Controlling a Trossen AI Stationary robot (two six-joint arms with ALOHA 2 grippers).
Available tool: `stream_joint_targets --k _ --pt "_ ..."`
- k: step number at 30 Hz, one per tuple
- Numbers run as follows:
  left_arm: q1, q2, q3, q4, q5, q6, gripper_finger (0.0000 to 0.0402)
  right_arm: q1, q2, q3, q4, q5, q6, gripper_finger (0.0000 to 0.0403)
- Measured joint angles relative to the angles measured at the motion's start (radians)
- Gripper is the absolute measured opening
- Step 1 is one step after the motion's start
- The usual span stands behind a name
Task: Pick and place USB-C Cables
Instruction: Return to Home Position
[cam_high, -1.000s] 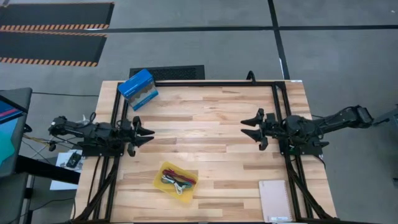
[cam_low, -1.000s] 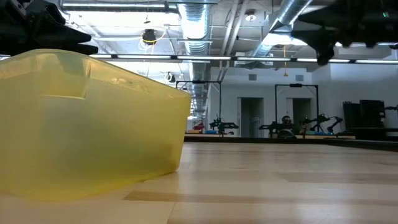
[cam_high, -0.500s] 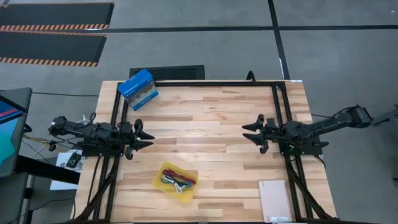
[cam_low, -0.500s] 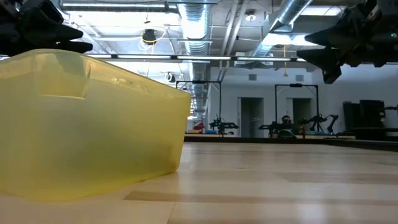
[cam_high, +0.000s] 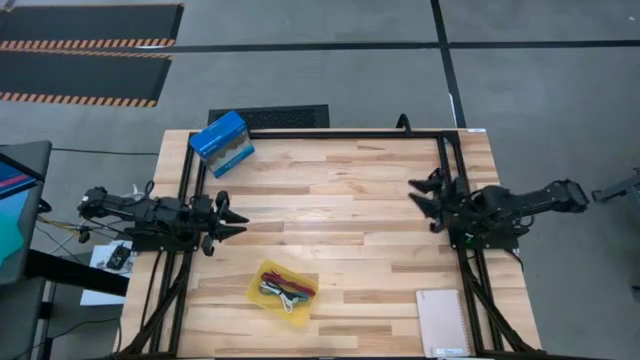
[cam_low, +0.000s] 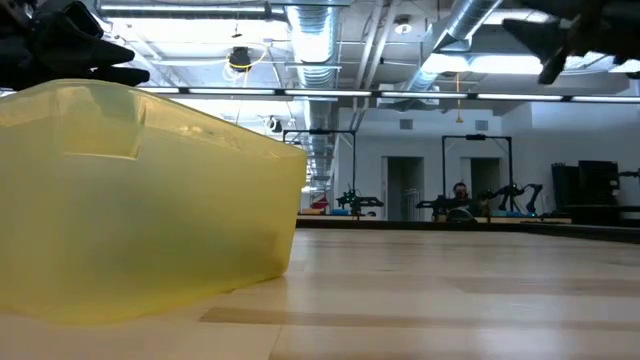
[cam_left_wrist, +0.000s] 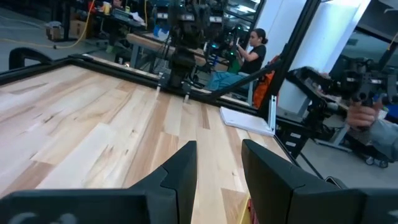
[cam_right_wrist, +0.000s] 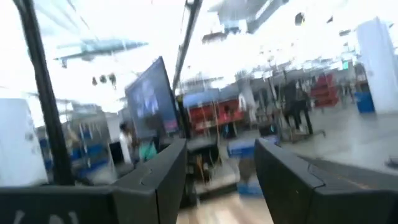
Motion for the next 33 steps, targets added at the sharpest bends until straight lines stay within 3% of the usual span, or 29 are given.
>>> stream_joint_targets --k 5,9,14,21,23,28,33 --pt "0.000 0.000 0.000 0.000 0.001 0.012 0.0113 0.006 -0.252 0.031 -0.315 0.005 -0.003 0.0210" --pt "0.000 0.001 0.000 0.000 0.002 0.028 0.0113 0.016 -0.251 0.024 -0.477 0.020 0.034 0.0208" --pt "0.000 0.002 0.000 0.000 -0.003 0.043 0.0113 0.007 -0.214 -0.053 -0.503 0.058 0.052 0.0204" --pt "0.000 0.009 0.000 -0.001 -0.004 0.100 0.0113 -0.019 -0.225 -0.053 -0.525 0.081 0.033 0.0195" --pt "0.000 0.009 0.000 -0.002 0.016 0.106 0.0113 -0.019 -0.228 -0.053 -0.528 0.053 0.012 0.0192" --pt "0.000 0.009 0.000 -0.016 0.125 0.084 0.0113 -0.019 -0.230 -0.053 -0.541 -0.130 -0.005 0.0181" --pt "0.000 0.010 0.000 -0.018 0.136 0.068 0.0113 -0.020 -0.226 -0.054 -0.553 -0.154 -0.024 0.0172"
